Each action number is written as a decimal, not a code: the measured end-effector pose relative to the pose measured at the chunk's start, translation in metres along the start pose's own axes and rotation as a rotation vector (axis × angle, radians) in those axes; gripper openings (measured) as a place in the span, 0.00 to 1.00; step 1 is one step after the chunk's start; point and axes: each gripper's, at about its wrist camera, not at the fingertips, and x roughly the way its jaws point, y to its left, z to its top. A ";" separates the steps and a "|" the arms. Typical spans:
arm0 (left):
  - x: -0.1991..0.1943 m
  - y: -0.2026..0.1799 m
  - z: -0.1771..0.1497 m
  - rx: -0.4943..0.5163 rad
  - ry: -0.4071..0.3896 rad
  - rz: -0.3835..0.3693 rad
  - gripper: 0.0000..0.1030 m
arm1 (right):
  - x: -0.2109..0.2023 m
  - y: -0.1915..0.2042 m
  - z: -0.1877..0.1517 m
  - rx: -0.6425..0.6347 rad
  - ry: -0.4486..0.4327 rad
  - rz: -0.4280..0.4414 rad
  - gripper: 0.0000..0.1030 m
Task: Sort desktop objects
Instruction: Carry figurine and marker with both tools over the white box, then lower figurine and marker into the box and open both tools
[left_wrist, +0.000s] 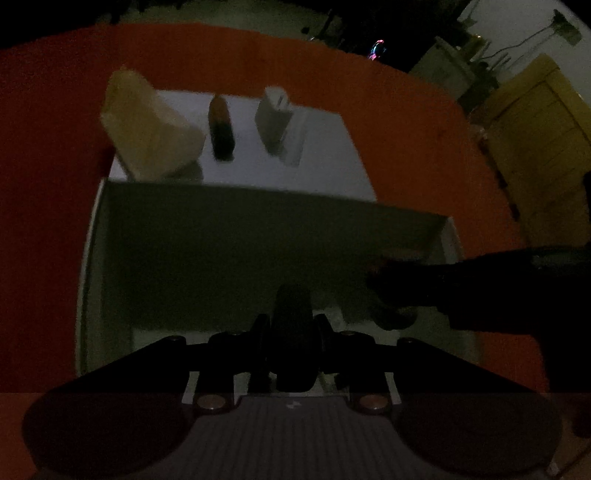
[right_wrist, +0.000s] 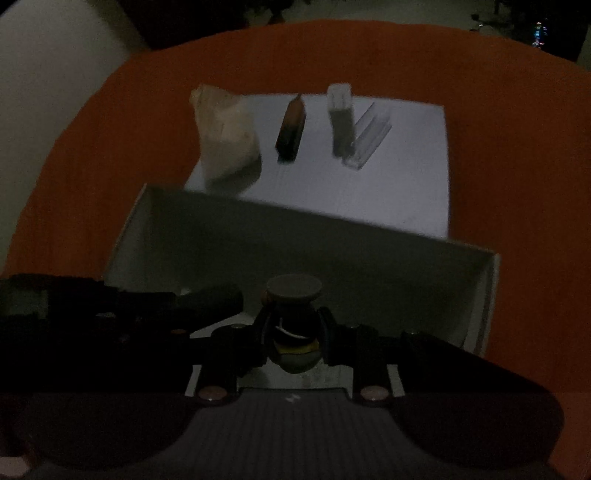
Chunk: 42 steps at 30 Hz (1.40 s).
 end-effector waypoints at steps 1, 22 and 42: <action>0.002 0.001 -0.003 -0.002 0.005 0.006 0.21 | 0.002 0.003 -0.003 -0.009 0.007 -0.002 0.27; 0.046 -0.007 -0.041 0.003 0.086 0.101 0.21 | 0.037 0.023 -0.058 -0.105 0.074 -0.022 0.27; 0.053 -0.009 -0.048 0.005 0.122 0.119 0.21 | 0.050 0.012 -0.062 -0.051 0.121 -0.033 0.24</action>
